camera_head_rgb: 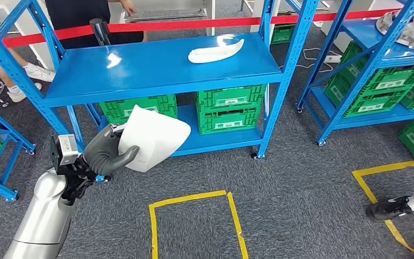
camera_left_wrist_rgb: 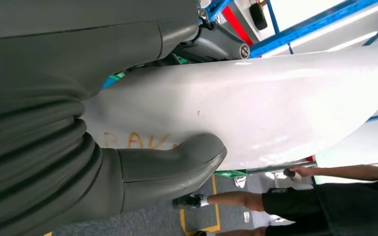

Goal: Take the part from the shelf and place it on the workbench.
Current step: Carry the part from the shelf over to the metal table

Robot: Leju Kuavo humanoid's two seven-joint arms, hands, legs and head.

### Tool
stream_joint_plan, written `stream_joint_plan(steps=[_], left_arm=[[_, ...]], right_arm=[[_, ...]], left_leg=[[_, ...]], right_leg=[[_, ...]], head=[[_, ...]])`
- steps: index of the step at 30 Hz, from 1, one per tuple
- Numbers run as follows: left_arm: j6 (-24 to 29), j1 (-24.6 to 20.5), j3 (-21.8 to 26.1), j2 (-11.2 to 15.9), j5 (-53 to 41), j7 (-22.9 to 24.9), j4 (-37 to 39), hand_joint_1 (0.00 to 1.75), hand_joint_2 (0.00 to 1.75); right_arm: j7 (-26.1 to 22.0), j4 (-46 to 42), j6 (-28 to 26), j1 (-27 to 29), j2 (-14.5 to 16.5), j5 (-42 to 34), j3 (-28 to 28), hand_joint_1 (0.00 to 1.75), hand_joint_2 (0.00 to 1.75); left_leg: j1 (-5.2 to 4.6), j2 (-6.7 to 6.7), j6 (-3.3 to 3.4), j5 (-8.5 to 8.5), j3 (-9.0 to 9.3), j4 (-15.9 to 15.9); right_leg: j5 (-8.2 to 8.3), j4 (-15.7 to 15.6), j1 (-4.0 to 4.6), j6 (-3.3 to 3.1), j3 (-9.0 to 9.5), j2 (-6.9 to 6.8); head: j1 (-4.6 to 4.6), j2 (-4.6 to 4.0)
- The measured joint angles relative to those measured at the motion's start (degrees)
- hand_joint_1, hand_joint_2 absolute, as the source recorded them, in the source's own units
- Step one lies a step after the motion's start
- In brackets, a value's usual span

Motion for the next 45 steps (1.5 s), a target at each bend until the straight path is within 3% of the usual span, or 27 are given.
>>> stream_joint_plan(steps=[2,3,4,5,7,9,11,13,14,16,18,20,22,24,25,26,28,29,30,33,34,36,38,40,41,43,45], left_arm=[[0.3,0.0,0.0,0.3,0.0,-0.7,0.5,1.75,1.75],[0.4,0.3,0.1,0.5,0.0,-0.8,0.5,1.75,1.75],[0.5,0.7,0.2,0.6,-0.2,-0.8,0.5,1.75,1.75],[0.6,1.1,0.4,0.7,-0.4,-0.6,0.3,1.75,1.75],[0.8,1.7,0.7,0.8,-0.7,-0.1,-0.3,1.75,1.75],[0.8,1.8,1.2,1.0,-1.0,0.3,-1.1,1.75,1.75],[0.8,1.8,1.7,1.3,-1.2,0.5,-1.7,1.75,1.75],[0.8,1.8,2.0,1.6,-1.3,0.6,-2.0,1.75,1.75],[0.8,1.9,2.1,1.7,-1.3,0.7,-2.1,1.75,1.75],[0.9,2.0,2.3,2.0,-1.3,0.7,-2.2,1.75,1.75],[0.9,2.1,2.5,2.1,-1.3,0.8,-2.2,1.75,1.75],[0.9,2.3,2.5,2.1,-1.3,0.8,-2.3,1.75,1.75],[0.8,2.4,2.5,2.1,-1.3,0.9,-2.5,1.75,1.75],[0.7,2.4,2.6,2.1,-1.3,1.0,-3.1,1.75,1.75],[0.6,2.5,2.6,2.1,-1.2,1.0,-3.3,1.75,1.75],[0.4,2.5,2.7,2.1,-1.1,1.0,-3.5,1.75,1.75],[0.2,2.6,2.9,2.4,-0.7,0.9,-3.4,1.75,1.75],[0.0,2.6,3.0,2.5,-0.4,0.9,-3.3,1.75,1.75],[-0.1,2.6,3.0,2.7,-0.1,0.8,-3.2,1.75,1.75],[-0.3,2.5,3.0,2.9,0.4,0.7,-2.7,1.75,1.75],[-0.3,2.4,2.9,2.9,0.6,0.8,-2.5,1.75,1.75],[-0.5,2.0,2.7,2.8,0.8,1.0,-2.0,1.75,1.75],[-0.5,1.3,2.2,2.6,0.9,1.3,-1.6,1.75,1.75],[-0.3,0.8,1.8,2.4,1.0,1.6,-1.5,1.75,1.75],[-0.1,0.8,1.7,2.3,1.1,1.6,-1.5,1.75,1.75],[0.2,1.2,1.6,2.3,1.3,1.6,-1.7,1.75,1.75],[0.4,2.0,1.7,2.6,1.5,1.8,-2.0,1.75,1.75]], right_arm=[[0.3,0.0,0.0,0.0,0.1,0.3,-0.1,0.00,0.00],[0.4,0.0,0.0,0.0,0.1,0.5,-0.1,0.00,0.00],[0.4,0.0,0.0,0.0,0.1,0.7,-0.1,0.00,0.00],[0.4,0.0,0.0,0.0,0.1,0.9,-0.1,0.00,0.00],[0.4,0.0,0.0,0.0,0.1,1.3,-0.1,0.00,0.00],[0.4,0.0,0.0,-0.2,0.1,1.4,0.0,0.00,0.00],[0.3,0.0,0.0,-0.3,0.1,1.4,0.0,0.00,0.00],[0.2,0.0,0.0,-0.3,0.1,1.5,0.0,0.00,0.00],[0.1,0.0,0.0,-0.3,0.1,1.5,0.0,0.00,0.00],[0.1,0.0,0.0,-0.3,0.1,1.5,0.0,0.00,0.00],[0.1,0.0,0.0,-0.3,0.1,1.5,0.0,0.00,0.00],[0.1,0.0,0.0,-0.2,0.1,1.6,0.0,0.00,0.00],[0.1,0.0,0.0,-0.2,0.2,1.7,0.0,0.00,0.00],[0.1,0.0,0.0,-0.2,0.3,2.0,0.0,0.00,0.00],[0.1,0.0,0.0,-0.2,0.4,2.2,0.0,0.00,0.00],[0.0,0.0,0.0,-0.2,0.4,2.3,0.0,0.00,0.00],[-0.1,0.0,0.0,-0.1,0.4,2.4,0.1,0.00,0.00],[-0.1,0.0,0.0,0.0,0.4,2.3,0.1,0.00,0.00],[0.0,0.0,0.0,0.0,0.5,2.3,0.1,0.00,0.00],[0.6,0.0,0.0,0.1,0.6,1.6,0.1,0.00,0.00],[0.7,0.0,0.0,0.0,0.6,1.3,0.1,0.00,0.00],[0.7,0.0,0.0,0.0,0.7,0.6,0.0,0.00,0.00],[0.7,-0.1,0.0,0.0,0.8,0.1,-0.1,0.00,0.00],[0.8,-0.1,0.0,-0.2,0.9,0.1,-0.1,0.00,0.00],[0.8,-0.1,0.0,-0.3,1.0,0.3,-0.1,0.00,0.00],[0.5,-0.1,0.0,-0.1,1.1,0.9,-0.1,0.00,0.00],[0.3,-0.1,0.0,0.0,1.2,1.4,-0.1,0.00,0.00]], left_leg=[[-0.07,0.06,0.38,1.55,-1.70,0.1],[-0.15,0.07,0.40,2.32,-2.64,0.2],[-0.24,0.10,0.37,3.05,-3.71,0.4],[-0.31,0.13,0.31,3.71,-4.78,0.6],[-0.37,0.11,0.05,4.84,-6.73,1.2],[-0.51,0.08,-0.47,5.77,-8.05,1.7],[-0.51,0.11,-1.18,6.72,-8.42,1.7],[-0.30,0.07,-1.92,7.26,-8.58,1.5],[-0.21,0.02,-2.27,6.31,-9.00,2.1],[0.01,-0.05,-2.95,1.36,-10.52,6.4],[0.12,-0.05,-3.44,-3.67,-12.08,13.5],[0.19,-0.05,-3.65,-3.74,-11.53,17.5],[0.26,-0.05,-3.66,-0.63,-7.25,14.2],[0.15,-0.11,-3.29,-0.68,-0.83,5.8],[0.01,-0.14,-2.90,-1.57,1.28,2.5],[-0.16,-0.17,-2.42,-2.44,2.39,0.4],[-0.25,-0.08,-1.28,-1.97,1.97,-0.3],[-0.20,0.02,-0.72,-1.36,1.49,-0.3],[-0.13,0.13,-0.18,-0.62,0.92,-0.4],[-0.19,0.24,0.52,1.61,-1.64,-0.1],[-0.25,0.26,0.51,2.30,-2.68,0.0],[-0.32,0.29,0.36,3.58,-4.80,0.5],[-0.31,0.29,0.02,4.59,-6.62,1.2],[-0.41,0.37,-0.59,5.43,-7.68,1.7],[-0.43,0.45,-0.96,5.87,-7.89,1.7],[-0.40,0.56,-1.72,6.79,-8.10,1.4],[-0.23,0.39,-2.43,5.14,-8.95,2.6]], right_leg=[[-6.41,6.9,0.03,0.18,-1.61,0.10],[-8.24,10.5,0.05,0.25,-2.10,0.11],[-8.52,13.0,0.06,0.26,-1.98,0.12],[-7.59,13.8,0.07,0.19,-1.06,0.11],[-5.15,9.3,0.17,-0.24,3.74,0.12],[-5.85,1.3,0.50,-0.86,9.58,0.13],[-6.98,-2.7,0.83,-1.37,11.78,0.18],[-6.03,-3.0,0.81,-2.09,11.12,0.06],[-5.38,-3.1,0.76,-2.58,10.60,-0.07],[-3.96,-3.2,0.58,-3.27,9.10,-0.31],[-2.50,-3.2,0.59,-3.38,7.29,-0.34],[-0.99,-3.1,0.57,-3.22,5.36,-0.39],[0.37,-2.9,0.51,-2.91,3.52,-0.43],[1.48,-2.6,0.56,-2.39,2.35,-0.42],[2.03,-2.5,0.59,-2.06,2.11,-0.43],[2.60,-2.6,0.60,-1.69,1.99,-0.43],[3.65,-2.9,0.52,-0.88,1.83,-0.44],[3.22,-2.7,0.44,-0.52,1.53,-0.39],[1.56,-1.5,0.38,-0.19,0.97,-0.30],[-7.14,8.4,0.25,0.51,-1.75,-0.10],[-8.40,11.7,0.25,0.63,-2.21,-0.09],[-6.96,13.6,0.26,0.57,-0.65,-0.07],[-4.96,7.6,0.28,0.14,4.66,-0.08],[-5.95,0.0,0.55,-0.58,9.86,-0.02],[-6.66,-2.2,0.72,-0.99,11.07,0.05],[-6.13,-3.0,0.87,-1.82,10.91,0.12],[-4.96,-3.3,0.69,-2.79,10.01,-0.06]], head=[[0.22,0.00],[0.28,0.00],[0.28,0.00],[0.30,0.00],[0.30,0.00],[0.24,0.00],[0.16,0.00],[0.18,0.00],[0.12,0.00],[0.00,0.00],[-0.08,0.00],[-0.09,0.00],[-0.10,0.00],[-0.09,0.00],[-0.08,0.00],[-0.07,0.00],[-0.05,0.00],[-0.03,0.00],[0.03,0.00],[0.21,0.00],[0.22,0.00],[0.22,0.00],[0.21,0.00],[0.14,0.00],[0.13,0.00],[0.13,0.00],[0.05,0.00]])
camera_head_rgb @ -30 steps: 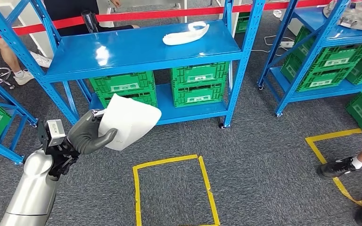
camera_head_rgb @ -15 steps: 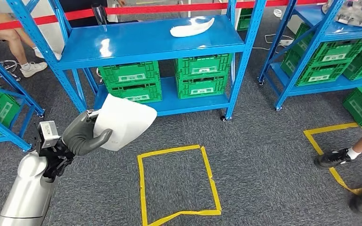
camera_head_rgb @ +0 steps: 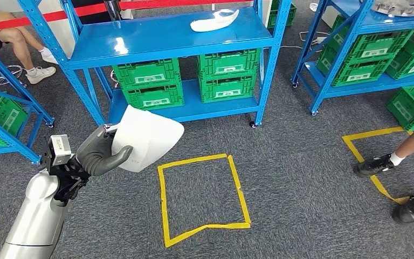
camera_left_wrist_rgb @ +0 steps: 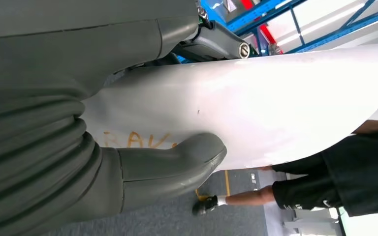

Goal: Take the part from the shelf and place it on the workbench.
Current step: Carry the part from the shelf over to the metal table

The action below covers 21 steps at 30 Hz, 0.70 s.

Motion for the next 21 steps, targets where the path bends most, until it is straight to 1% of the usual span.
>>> stream_joint_plan(steps=[1,2,3,4,5,6,7,8,9,10,11,12,13,14,15,16,17,18,19,20,21], left_arm=[[0.1,0.4,0.1,0.2,0.1,0.1,-0.1,1.75,1.75],[0.2,0.6,0.2,0.4,0.1,0.3,-0.1,1.75,1.75],[0.2,0.8,0.3,0.6,0.1,0.4,-0.1,1.75,1.75],[0.3,1.0,0.4,0.7,0.2,0.4,-0.1,1.75,1.75],[0.3,1.2,0.4,0.7,0.2,0.6,-0.1,1.75,1.75],[0.6,1.3,0.4,0.8,0.1,0.9,-0.1,1.75,1.75],[1.0,1.5,0.4,0.8,0.0,1.4,-0.1,1.75,1.75],[1.6,1.6,0.4,1.0,-0.1,1.8,-0.2,1.75,1.75],[2.1,1.8,0.6,1.2,-0.3,2.0,-0.3,1.75,1.75],[2.6,2.1,0.8,1.4,-0.4,2.1,-0.6,1.75,1.75],[2.9,2.4,1.2,1.6,-0.5,2.1,-0.8,1.75,1.75],[3.2,2.7,1.6,1.8,-0.6,2.1,-1.0,1.75,1.75],[3.4,3.1,1.9,1.9,-0.7,2.2,-1.2,1.75,1.75],[3.5,3.4,2.3,2.0,-0.8,2.2,-1.3,1.75,1.75],[3.6,3.7,2.5,2.0,-0.9,2.2,-1.4,1.75,1.75],[3.6,3.9,2.7,1.9,-1.0,2.2,-1.5,1.75,1.75],[3.6,4.1,2.8,1.8,-1.1,2.3,-1.6,1.75,1.75],[3.6,4.4,2.9,1.6,-1.3,2.3,-1.6,1.75,1.75],[3.6,4.7,2.9,1.4,-1.6,2.5,-1.6,1.75,1.75],[3.6,5.2,2.9,1.1,-1.9,2.6,-1.7,1.75,1.75],[3.6,5.8,2.9,1.0,-2.2,2.7,-1.7,1.75,1.75]], right_arm=[[0.0,0.0,0.0,0.0,0.0,0.2,0.0,0.00,0.00],[0.0,0.0,0.0,0.0,0.0,0.3,0.0,0.00,0.00],[0.0,0.0,0.0,0.0,0.0,0.4,0.0,0.00,0.00],[0.0,0.0,0.0,0.1,0.0,0.5,0.0,0.00,0.00],[0.0,0.0,0.0,0.1,0.0,0.6,0.0,0.00,0.00],[0.0,0.0,0.0,0.1,0.0,0.7,0.0,0.00,0.00],[0.0,0.0,0.0,0.1,0.0,0.9,0.1,0.00,0.00],[0.0,0.0,0.0,0.0,0.0,1.2,0.1,0.00,0.00],[0.0,0.0,0.0,0.0,0.0,1.6,0.2,0.00,0.00],[0.0,0.0,0.0,0.0,0.0,2.1,0.4,0.00,0.00],[0.0,0.0,0.0,0.0,0.0,2.6,0.5,0.00,0.00],[0.0,0.0,0.0,0.1,-0.1,3.1,0.8,0.00,0.00],[0.0,0.0,0.0,0.1,-0.2,3.8,1.1,0.00,0.00],[0.0,0.0,0.0,0.1,-0.3,4.4,1.5,0.00,0.00],[0.1,0.0,0.0,0.1,-0.5,4.9,1.8,0.00,0.00],[0.1,0.0,0.0,0.1,-0.6,5.3,2.2,0.00,0.00],[0.1,0.0,0.0,0.1,-0.7,5.6,2.5,0.00,0.00],[0.1,0.0,0.0,0.1,-0.8,5.7,2.8,0.00,0.00],[0.1,0.0,0.0,0.1,-0.9,5.8,3.1,0.00,0.00],[0.1,0.0,0.0,0.1,-0.9,5.9,3.2,0.00,0.00],[0.1,0.0,0.0,0.1,-1.0,5.9,3.3,0.00,0.00]], left_leg=[[0.12,-0.10,-0.36,-2.31,-0.80,2.2],[0.22,-0.19,-0.68,-5.27,-1.82,5.5],[0.29,-0.23,-0.94,-7.91,-2.77,9.4],[0.33,-0.23,-1.13,-9.49,-3.30,12.8],[0.34,-0.23,-1.21,-9.80,-3.10,14.7],[0.34,-0.23,-1.21,-8.92,-1.88,14.5],[0.35,-0.22,-1.13,-7.38,0.41,12.2],[0.33,-0.23,-0.93,-6.17,3.48,8.3],[0.20,-0.25,-0.63,-5.79,6.80,3.7],[0.05,-0.27,-0.26,-6.05,9.37,-0.1],[-0.16,-0.30,0.15,-6.66,10.83,-2.6],[-0.37,-0.33,0.57,-7.03,11.28,-3.8],[-0.40,-0.40,1.06,-6.82,11.04,-4.0],[-0.34,-0.46,1.54,-6.43,10.85,-4.1],[-0.21,-0.58,2.04,-5.96,10.68,-4.2],[-0.06,-0.72,2.45,-5.46,10.43,-4.3],[0.02,-0.92,2.69,-5.04,10.05,-4.3],[0.03,-1.20,2.81,-4.69,9.52,-4.2],[0.04,-1.52,2.79,-4.39,8.98,-4.0],[0.06,-1.92,2.69,-4.19,8.49,-3.8],[0.10,-2.36,2.58,-4.05,8.04,-3.4]], right_leg=[[0.70,-0.1,-0.10,-0.37,-0.68,-0.10],[1.36,-0.1,-0.07,-0.60,-1.42,-0.15],[2.02,-0.1,-0.04,-0.69,-2.25,-0.18],[2.67,0.0,0.00,-0.67,-3.12,-0.22],[3.29,0.0,0.01,-0.63,-3.96,-0.26],[3.84,0.0,0.01,-0.55,-4.75,-0.30],[4.34,0.0,0.00,-0.44,-5.46,-0.32],[4.81,0.1,-0.01,-0.29,-6.03,-0.33],[5.24,0.1,0.05,-0.05,-6.48,-0.32],[5.69,0.1,0.07,0.23,-6.76,-0.32],[6.12,0.1,0.06,0.54,-6.89,-0.33],[6.53,0.0,0.01,0.90,-6.94,-0.38],[6.88,-0.1,-0.03,1.27,-6.97,-0.45],[6.85,0.0,-0.12,1.61,-7.09,-0.44],[6.14,0.8,-0.15,1.95,-7.47,-0.38],[4.56,2.9,-0.17,2.24,-8.32,-0.27],[2.34,6.2,-0.26,2.47,-9.58,-0.13],[0.01,10.2,-0.28,2.67,-11.07,-0.07],[-1.80,14.0,-0.31,2.84,-12.37,-0.04],[-2.56,16.1,-0.32,2.95,-12.85,-0.02],[-2.25,16.0,-0.34,2.99,-12.16,0.05]], head=[[-0.10,0.00],[-0.20,0.00],[-0.27,0.00],[-0.28,0.00],[-0.28,0.00],[-0.28,0.00],[-0.29,0.00],[-0.29,0.00],[-0.28,0.00],[-0.27,0.00],[-0.27,0.00],[-0.26,0.00],[-0.26,0.00],[-0.26,0.00],[-0.20,0.00],[-0.13,0.00],[-0.05,0.00],[0.02,0.00],[0.04,0.00],[0.04,0.00],[0.04,0.00]])
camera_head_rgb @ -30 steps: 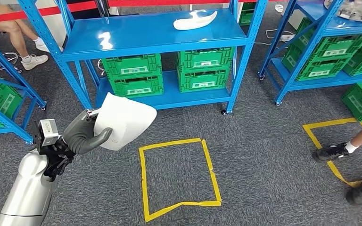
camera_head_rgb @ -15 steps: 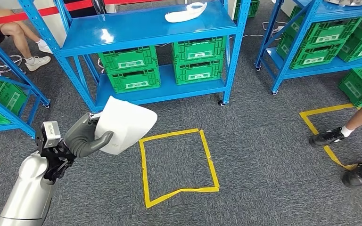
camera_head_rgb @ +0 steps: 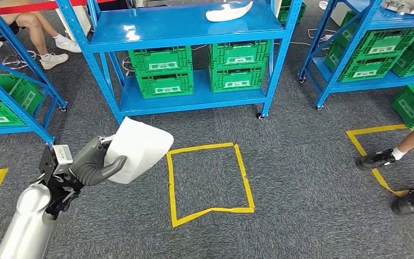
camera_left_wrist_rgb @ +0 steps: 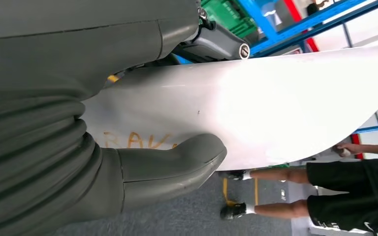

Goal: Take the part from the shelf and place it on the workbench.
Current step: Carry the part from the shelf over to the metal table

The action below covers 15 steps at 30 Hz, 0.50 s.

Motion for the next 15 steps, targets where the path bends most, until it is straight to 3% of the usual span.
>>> stream_joint_plan(steps=[2,4,6,8,10,12,13,14,15], left_arm=[[0.0,1.1,0.0,-0.2,-0.4,0.0,-0.3,1.75,1.75],[0.2,1.9,0.1,-0.2,-0.7,-0.4,-0.5,1.75,1.75],[0.4,2.4,0.3,-0.1,-0.9,-0.7,-0.6,1.75,1.75],[0.5,3.1,0.7,0.1,-0.9,-1.0,-0.7,1.75,1.75],[0.5,3.8,1.5,0.3,-0.8,-1.0,-1.2,1.75,1.75],[0.6,4.5,2.1,0.3,-0.7,-0.8,-1.9,1.75,1.75],[0.7,5.1,2.5,0.3,-0.7,-0.6,-2.5,1.75,1.75],[0.7,5.8,2.8,0.2,-0.8,-0.4,-3.0,1.75,1.75],[0.7,6.7,3.1,0.1,-0.9,-0.1,-3.7,1.75,1.75]], right_arm=[[0.0,0.0,0.0,0.0,0.0,0.2,0.2,0.00,0.00],[-0.1,0.0,0.0,0.1,0.0,0.6,0.4,0.00,0.00],[-0.3,0.0,0.0,0.4,0.0,1.0,0.9,0.00,0.00],[-0.1,0.0,0.0,0.5,0.0,1.6,1.4,0.00,0.00],[0.2,0.0,0.0,0.4,0.1,2.2,1.9,0.00,0.00],[0.1,0.0,0.0,0.5,0.1,2.7,2.4,0.00,0.00],[0.1,0.0,0.0,0.5,0.1,2.9,2.7,0.00,0.00],[0.1,0.0,0.0,0.6,0.1,3.1,3.0,0.00,0.00],[0.1,0.0,0.0,0.6,0.1,3.2,3.2,0.00,0.00]], left_leg=[[0.15,-0.92,-0.32,0.01,-0.76,0.8],[0.16,-1.77,-0.88,-0.08,-1.64,1.7],[0.23,-2.71,-1.66,0.10,-2.32,2.0],[0.36,-3.19,-2.44,0.26,-2.69,1.9],[0.30,-1.37,-3.04,-1.23,-3.91,4.1],[0.32,0.82,-3.47,-4.84,-6.90,10.8],[0.38,1.18,-3.66,-6.43,-8.53,14.6],[0.43,1.34,-3.77,-7.16,-9.53,17.1],[0.46,1.46,-3.83,-6.76,-9.47,17.4]], right_leg=[[2.55,-6.7,-0.18,-0.11,4.45,0.98],[3.76,-13.2,-0.44,-0.42,8.31,3.06],[3.46,-14.5,-0.35,-1.01,9.01,3.60],[3.77,-14.8,-0.30,-1.86,9.05,2.28],[4.07,-15.3,-0.43,-2.66,9.18,1.00],[4.13,-15.4,-0.36,-3.06,9.13,-0.38],[4.13,-15.4,-0.32,-3.11,9.06,-1.09],[4.12,-15.4,-0.29,-3.13,9.02,-1.78],[4.12,-15.3,-0.29,-3.13,9.00,-2.45]], head=[[0.00,0.00],[-0.01,0.00],[-0.02,0.00],[-0.03,0.00],[-0.25,0.00],[-0.48,0.00],[-0.51,0.00],[-0.51,0.00],[-0.51,0.00]])
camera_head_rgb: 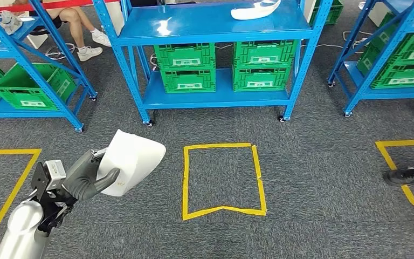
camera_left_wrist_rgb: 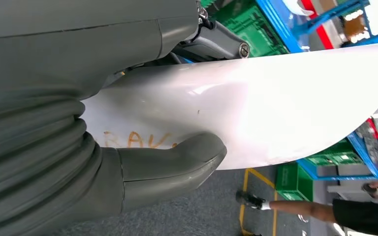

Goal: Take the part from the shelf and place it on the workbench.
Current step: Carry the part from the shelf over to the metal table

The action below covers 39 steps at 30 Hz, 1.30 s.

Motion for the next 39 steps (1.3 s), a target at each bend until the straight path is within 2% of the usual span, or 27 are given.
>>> stream_joint_plan(steps=[1,2,4,6,8,9,10,12,13,14,15,16,17,19,21,23,24,26,28,29,30,31,32,33,35,37,39], left_arm=[[0.1,0.7,0.3,-0.1,-0.2,0.3,-0.8,1.75,1.75],[0.2,1.3,0.6,-0.3,-0.3,0.5,-1.6,1.75,1.75],[0.3,2.2,1.3,-0.8,-0.6,0.8,-3.2,1.75,1.75],[0.3,3.1,2.0,-1.2,-0.8,1.0,-4.6,1.75,1.75],[0.3,4.1,2.5,-1.6,-1.0,1.2,-5.6,1.75,1.75],[0.3,4.4,2.7,-1.8,-1.1,1.3,-6.1,1.75,1.75],[0.3,4.5,2.8,-2.0,-1.1,1.4,-6.5,1.75,1.75],[0.2,4.5,2.9,-2.6,-1.2,1.4,-7.1,1.75,1.75],[0.1,4.6,2.9,-2.9,-1.3,1.5,-7.2,1.75,1.75],[0.0,4.8,2.9,-3.1,-1.3,1.5,-7.2,1.75,1.75],[-0.2,4.9,3.0,-3.3,-1.3,1.5,-7.3,1.75,1.75],[-0.3,5.1,3.0,-3.4,-1.4,1.5,-7.3,1.75,1.75],[-0.4,5.2,3.0,-3.5,-1.4,1.5,-7.3,1.75,1.75],[-0.6,5.2,3.0,-3.6,-1.5,1.5,-7.4,1.75,1.75],[-0.8,5.3,3.1,-3.7,-1.5,1.5,-7.5,1.75,1.75],[-0.9,5.4,3.4,-3.6,-1.5,1.5,-7.4,1.75,1.75],[-1.0,5.4,3.5,-3.6,-1.4,1.5,-7.4,1.75,1.75],[-1.0,5.3,3.9,-3.4,-1.4,1.4,-7.3,1.75,1.75],[-1.0,5.1,4.0,-3.2,-1.5,1.3,-7.0,1.75,1.75],[-1.0,5.0,4.0,-3.2,-1.6,1.2,-6.9,1.75,1.75],[-1.0,5.0,4.0,-3.2,-1.6,1.1,-6.7,1.75,1.75],[-0.9,5.0,4.0,-3.2,-1.7,0.9,-6.5,1.75,1.75],[-0.9,5.0,4.0,-3.2,-1.8,0.7,-6.3,1.75,1.75],[-0.9,5.0,4.0,-3.2,-1.9,0.4,-6.1,1.75,1.75],[-0.9,4.9,4.0,-3.1,-1.9,0.1,-6.0,1.75,1.75],[-0.8,4.7,4.0,-3.1,-1.9,-0.3,-5.8,1.75,1.75],[-0.8,4.7,4.2,-3.0,-1.9,-0.5,-5.5,1.75,1.75]], right_arm=[[0.0,0.0,0.0,0.0,0.0,0.1,0.2,0.00,0.00],[0.0,0.0,0.0,-0.1,0.0,0.1,0.4,0.00,0.00],[0.0,0.0,0.0,-0.1,0.0,0.1,0.7,0.00,0.00],[0.0,0.0,0.0,-0.2,0.0,0.1,0.9,0.00,0.00],[0.0,0.0,0.0,-0.4,0.0,0.0,1.0,0.00,0.00],[0.0,0.0,0.0,-0.5,0.0,0.0,1.0,0.00,0.00],[0.0,0.0,0.0,-0.5,0.0,-0.1,1.0,0.00,0.00],[0.0,0.0,0.0,-0.5,0.0,-0.3,1.0,0.00,0.00],[0.0,0.0,0.0,-0.4,0.0,-0.4,1.0,0.00,0.00],[0.0,0.0,0.0,-0.2,0.0,-0.4,1.0,0.00,0.00],[0.0,0.0,0.0,-0.2,0.0,-0.4,1.0,0.00,0.00],[0.1,0.0,0.0,-0.1,0.0,-0.4,1.0,0.00,0.00],[0.1,0.0,0.0,-0.1,0.0,-0.4,1.0,0.00,0.00],[0.0,0.0,0.0,-0.2,0.0,-0.5,1.0,0.00,0.00],[-0.3,0.0,0.0,-0.2,0.0,-0.7,1.0,0.00,0.00],[-0.4,0.0,-0.1,-0.3,0.0,-0.9,1.0,0.00,0.00],[-0.3,0.0,-0.1,-0.4,0.1,-1.1,1.0,0.00,0.00],[-0.2,0.0,-0.5,-0.5,0.2,-1.2,1.0,0.00,0.00],[-0.2,0.0,-0.9,-0.4,0.2,-1.4,1.0,0.00,0.00],[-0.2,0.0,-1.0,-0.3,0.2,-1.4,1.0,0.00,0.00],[-0.2,0.0,-1.0,-0.2,0.2,-1.5,1.0,0.00,0.00],[-0.2,0.0,-1.0,-0.1,0.2,-1.6,1.0,0.00,0.00],[-0.2,0.0,-1.0,0.0,0.2,-1.6,1.0,0.00,0.00],[-0.1,0.0,-1.0,0.0,0.2,-1.7,1.0,0.00,0.00],[-0.2,0.0,-1.0,-0.1,0.2,-1.9,1.0,0.00,0.00],[-0.2,0.0,-1.1,-0.2,0.2,-2.0,1.0,0.00,0.00],[-0.1,0.0,-1.2,-0.3,0.2,-2.1,1.0,0.00,0.00]], left_leg=[[0.01,0.27,0.01,1.36,1.17,-1.9],[0.01,0.97,0.10,3.29,3.32,-5.7],[-0.35,3.53,0.67,5.69,7.26,-13.4],[-0.78,4.48,1.50,6.04,8.27,-16.1],[-0.69,3.06,2.34,6.56,8.04,-16.2],[-0.54,2.43,2.76,6.87,8.03,-16.4],[-0.36,1.78,3.17,7.22,8.01,-16.6],[-0.21,0.43,3.69,7.71,7.70,-16.6],[-0.23,-0.33,3.81,7.87,7.44,-16.6],[-0.25,-1.13,3.83,7.99,7.19,-16.4],[-0.28,-1.97,3.79,8.09,6.97,-16.2],[-0.28,-2.80,3.71,8.15,6.77,-16.0],[-0.27,-3.56,3.62,8.20,6.61,-15.8],[-0.28,-4.95,3.17,8.23,6.22,-15.3],[-0.31,-6.12,2.40,8.43,5.72,-15.1],[-0.22,-7.23,1.57,8.85,5.32,-15.4],[-0.17,-7.18,1.29,8.91,5.15,-15.4],[-0.35,-4.40,0.78,7.43,3.98,-13.3],[-0.39,-0.95,0.32,3.85,1.30,-7.2],[-0.27,-0.34,0.14,2.24,-0.16,-3.7],[-0.19,-0.08,0.03,1.42,-1.02,-1.3],[-0.15,0.09,0.01,1.65,-0.89,-0.9],[-0.14,0.39,0.08,2.82,0.44,-2.7],[-0.18,1.10,0.25,4.48,2.66,-6.3],[-0.64,3.63,0.98,6.55,6.76,-13.6],[-1.09,4.61,1.75,6.74,7.82,-16.1],[-0.98,3.17,2.37,7.13,7.66,-16.3]], right_leg=[[-0.01,0.0,0.00,0.01,0.00,-0.66],[-0.03,0.1,0.00,0.06,0.03,-1.32],[-0.09,0.2,0.24,0.40,0.14,-2.50],[-0.05,0.2,0.46,1.02,0.34,-3.54],[-0.03,0.1,0.42,1.75,0.57,-4.35],[-0.49,0.5,0.34,2.11,0.49,-3.67],[-1.63,1.9,0.26,2.41,-0.03,-2.32],[-5.55,8.4,0.16,2.70,-2.67,1.11],[-7.37,12.3,0.18,2.71,-4.32,2.01],[-8.32,15.1,0.23,2.68,-5.49,2.39],[-8.11,15.8,0.27,2.58,-5.69,2.55],[-6.92,14.3,0.29,2.42,-4.82,2.71],[-5.22,11.2,0.28,2.24,-3.16,3.03],[-2.82,3.9,0.26,1.85,0.60,5.18],[-2.28,0.7,0.38,1.45,2.06,6.46],[-1.93,0.6,0.50,0.85,1.97,5.41],[-1.74,0.4,0.43,0.47,1.97,4.78],[-1.38,0.0,0.23,-0.20,1.96,3.41],[-1.27,-0.1,0.32,-0.55,1.79,1.96],[-1.27,0.0,0.38,-0.62,1.66,1.12],[-1.26,0.0,0.43,-0.63,1.55,0.30],[-1.26,0.0,0.45,-0.63,1.48,-0.55],[-1.27,0.0,0.46,-0.62,1.45,-1.34],[-1.28,0.0,0.48,-0.60,1.50,-2.05],[-1.34,0.1,0.69,-0.29,1.66,-3.35],[-1.40,0.0,0.85,0.34,1.85,-4.53],[-1.47,-0.1,0.82,1.08,2.08,-5.48]], head=[[-0.01,0.00],[-0.02,0.00],[0.00,0.00],[0.03,0.00],[0.04,0.00],[0.08,0.00],[0.15,0.00],[0.33,0.00],[0.39,0.00],[0.42,0.00],[0.43,0.00],[0.43,0.00],[0.44,0.00],[0.45,0.00],[0.45,0.00],[0.47,0.00],[0.47,0.00],[0.18,0.00],[-0.13,0.00],[-0.14,0.00],[-0.14,0.00],[-0.14,0.00],[-0.14,0.00],[-0.14,0.00],[-0.11,0.00],[-0.07,0.00],[-0.05,0.00]])
